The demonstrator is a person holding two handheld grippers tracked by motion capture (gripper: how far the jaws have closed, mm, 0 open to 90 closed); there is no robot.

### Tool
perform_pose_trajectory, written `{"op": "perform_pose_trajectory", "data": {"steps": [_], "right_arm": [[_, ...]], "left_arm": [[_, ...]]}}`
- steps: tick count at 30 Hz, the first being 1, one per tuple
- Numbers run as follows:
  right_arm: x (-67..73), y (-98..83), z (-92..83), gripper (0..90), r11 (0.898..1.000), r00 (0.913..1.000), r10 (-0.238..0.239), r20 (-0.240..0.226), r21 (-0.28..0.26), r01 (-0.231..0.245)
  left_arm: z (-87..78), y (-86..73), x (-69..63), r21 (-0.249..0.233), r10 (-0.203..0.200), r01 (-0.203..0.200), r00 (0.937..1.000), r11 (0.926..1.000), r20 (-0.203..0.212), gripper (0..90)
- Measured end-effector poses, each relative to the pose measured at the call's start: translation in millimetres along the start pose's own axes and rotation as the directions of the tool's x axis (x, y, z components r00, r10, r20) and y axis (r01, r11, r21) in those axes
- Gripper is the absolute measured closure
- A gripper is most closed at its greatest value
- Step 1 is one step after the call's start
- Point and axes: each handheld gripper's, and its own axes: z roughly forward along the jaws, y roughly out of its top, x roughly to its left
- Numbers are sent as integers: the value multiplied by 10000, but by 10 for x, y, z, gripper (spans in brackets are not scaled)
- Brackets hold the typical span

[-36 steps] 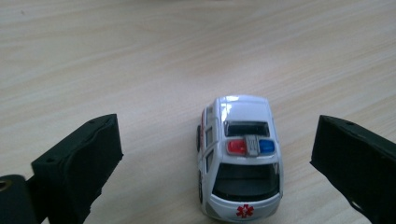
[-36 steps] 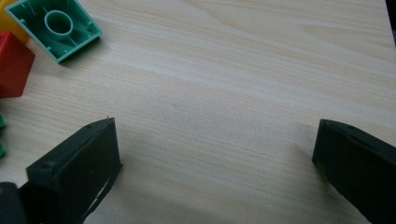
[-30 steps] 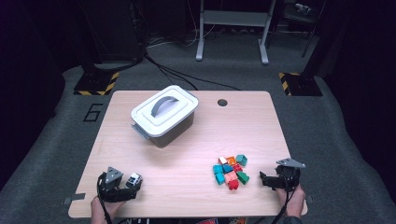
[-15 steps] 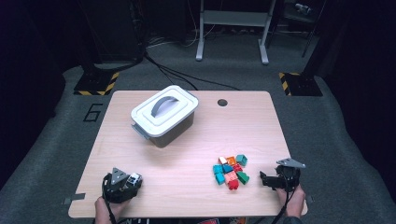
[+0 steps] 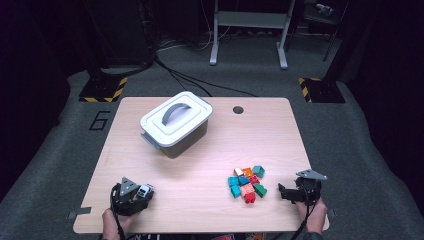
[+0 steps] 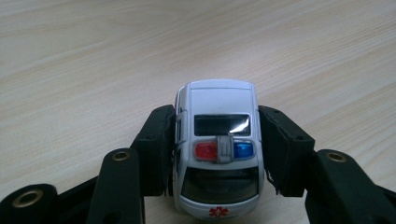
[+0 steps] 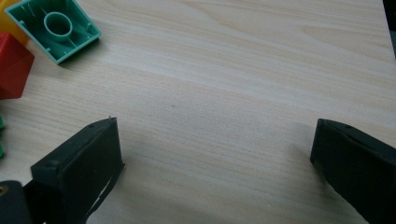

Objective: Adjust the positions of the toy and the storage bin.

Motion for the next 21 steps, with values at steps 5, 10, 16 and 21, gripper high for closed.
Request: {"op": "perform_pose_trajectory", "data": {"steps": [5,10,16,21], "right_arm": [[0,0,0,11,10000,10000,2,0,1,-2],[0,0,0,11,10000,10000,1,1,-1,-1],[0,0,0,11,10000,10000,0,-2,2,0],[-1,0,0,11,10000,10000,-6,-6,2,6]], "left_arm": [[-37,89,-54,-181,165,-161,9996,9997,231,485],[-100,225,-116,-458,327,-307,9986,9985,422,485],[-77,366,-195,-634,639,-596,9957,9962,671,485],[-16,514,-289,-582,1155,-1103,9887,9922,952,485]]}}
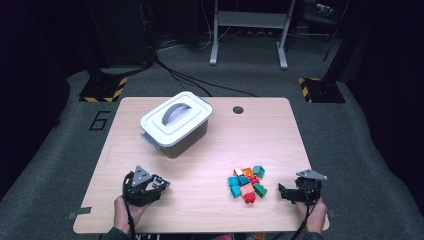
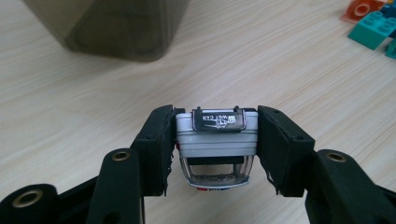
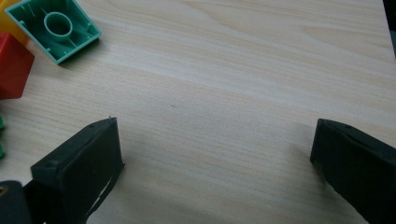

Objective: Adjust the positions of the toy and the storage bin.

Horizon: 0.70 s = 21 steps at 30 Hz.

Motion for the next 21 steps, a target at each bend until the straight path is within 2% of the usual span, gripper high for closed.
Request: {"op": "perform_pose_trajectory", "data": {"steps": [3,8,13,21], "right_arm": [[0,0,0,12,10000,10000,1,-2,-2,-1],[-4,1,2,15,10000,10000,-36,-7,-35,35],[-4,1,1,15,10000,10000,-42,-5,-29,42],[-3,0,1,18,10000,10000,-22,7,-41,22]], "left_arm": [[46,84,-51,-154,150,-148,9998,9998,116,484],[135,202,-113,-103,311,-306,9983,9995,486,484],[249,305,-232,-97,476,-469,9952,9989,853,484],[448,428,-484,30,980,-997,9829,9950,1562,484]]}}
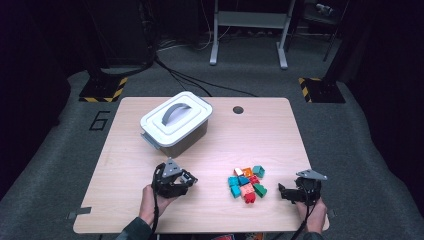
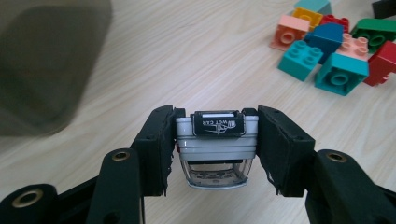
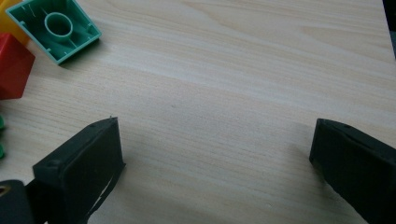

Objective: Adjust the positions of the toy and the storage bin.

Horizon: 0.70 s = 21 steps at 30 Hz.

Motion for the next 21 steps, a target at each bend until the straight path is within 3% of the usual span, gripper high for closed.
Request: {"op": "perform_pose_trajectory", "data": {"steps": [12,21], "right_arm": [[0,0,-1,21,10000,10000,14,31,-12,-14],[-1,0,-1,23,10000,10000,16,27,-13,-16]], "left_arm": [[338,44,-343,336,461,-496,9941,9982,980,483],[410,15,-371,501,425,-490,9915,9975,1228,458]]}}
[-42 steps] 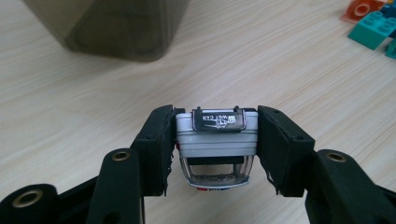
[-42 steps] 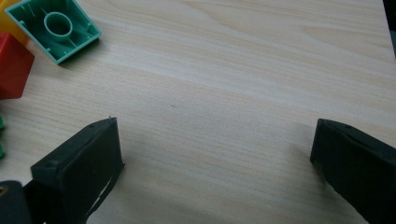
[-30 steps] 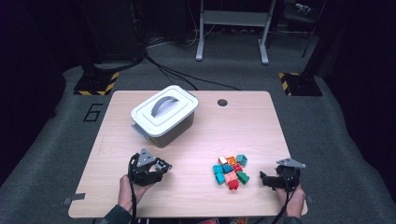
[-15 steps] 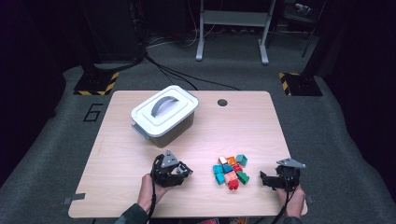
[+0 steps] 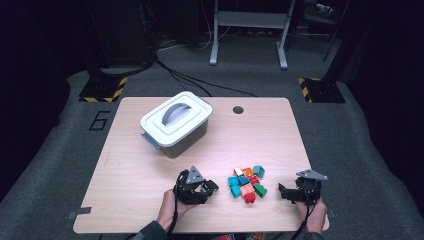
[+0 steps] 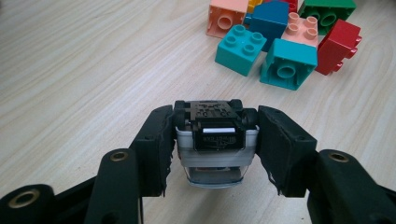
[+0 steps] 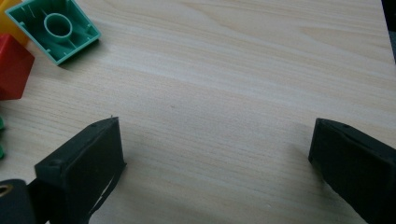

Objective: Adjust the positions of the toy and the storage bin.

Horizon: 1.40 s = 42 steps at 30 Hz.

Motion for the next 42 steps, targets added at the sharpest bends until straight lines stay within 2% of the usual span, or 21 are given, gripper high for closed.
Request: {"op": "perform_pose_trajectory", "data": {"steps": [1,4,7,12,16,19,20,21,24,25,26,27,28,32,34,37,39,40,41,42], "right_arm": [[0,0,0,23,10000,10000,0,0,-1,0],[0,0,0,23,10000,10000,-2,-1,1,2],[0,0,0,23,10000,10000,-3,-9,2,3],[-1,1,0,23,10000,10000,-12,-16,2,12],[-2,1,3,22,10000,10000,-24,-44,-14,24],[-2,2,3,22,10000,10000,-33,-47,-11,33],[-3,2,3,21,10000,10000,-64,-64,11,64],[-3,2,4,21,10000,10000,-61,-60,2,61],[-3,2,3,21,10000,10000,-61,-55,9,61],[-2,3,3,21,10000,10000,-60,-53,11,60],[-2,3,3,21,10000,10000,-60,-53,11,60],[4,2,1,20,10000,10000,-10,-42,30,10],[4,3,1,20,10000,10000,-6,-39,32,6],[7,4,0,20,10000,10000,19,3,30,-19],[7,4,0,19,10000,10000,29,11,30,-29],[10,6,5,6,9999,9999,125,85,62,-126],[11,10,0,5,9998,9998,154,122,108,-155],[14,21,-4,3,9995,9997,182,183,271,-186],[18,32,-1,0,9991,9995,252,214,345,-259],[27,41,-5,0,9981,9989,374,284,477,-387]], "left_arm": [[-1,-3,-1,-51,-40,39,9999,10000,-128,388],[-58,-31,21,-163,-249,249,9997,9996,-3,265],[-146,-74,44,-336,-385,385,9993,9987,-2,212],[-344,-180,152,-572,-650,631,9974,9964,-309,160],[-510,-303,302,-739,-1021,968,9922,9926,-713,145],[-599,-416,464,-809,-1400,1324,9854,9879,-972,121],[-599,-416,464,-809,-1400,1324,9854,9879,-972,113],[-645,-498,555,-753,-1564,1480,9801,9861,-1223,103],[-704,-654,682,-594,-1783,1702,9672,9836,-1810,79],[-725,-717,719,-572,-1967,1889,9589,9803,-2043,77],[-725,-717,719,-572,-1967,1889,9589,9803,-2043,69],[-787,-852,816,-516,-2258,2198,9462,9742,-2317,62],[-813,-923,860,-601,-2448,2373,9357,9696,-2539,58],[-939,-1160,1041,-617,-2984,2943,9015,9537,-3134,40],[-984,-1242,1104,-583,-3057,3051,8855,9505,-3500,28],[-1047,-1325,1184,-484,-3010,3068,8718,9506,-3865,25],[-1070,-1356,1219,-514,-2998,3052,8668,9509,-3985,25],[-1087,-1363,1236,-345,-2880,3000,8689,9533,-4025,24],[-1083,-1382,1239,-517,-2947,3001,8656,9525,-4048,21],[-1094,-1393,1254,-510,-2872,2929,8645,9548,-4125,19]]}}
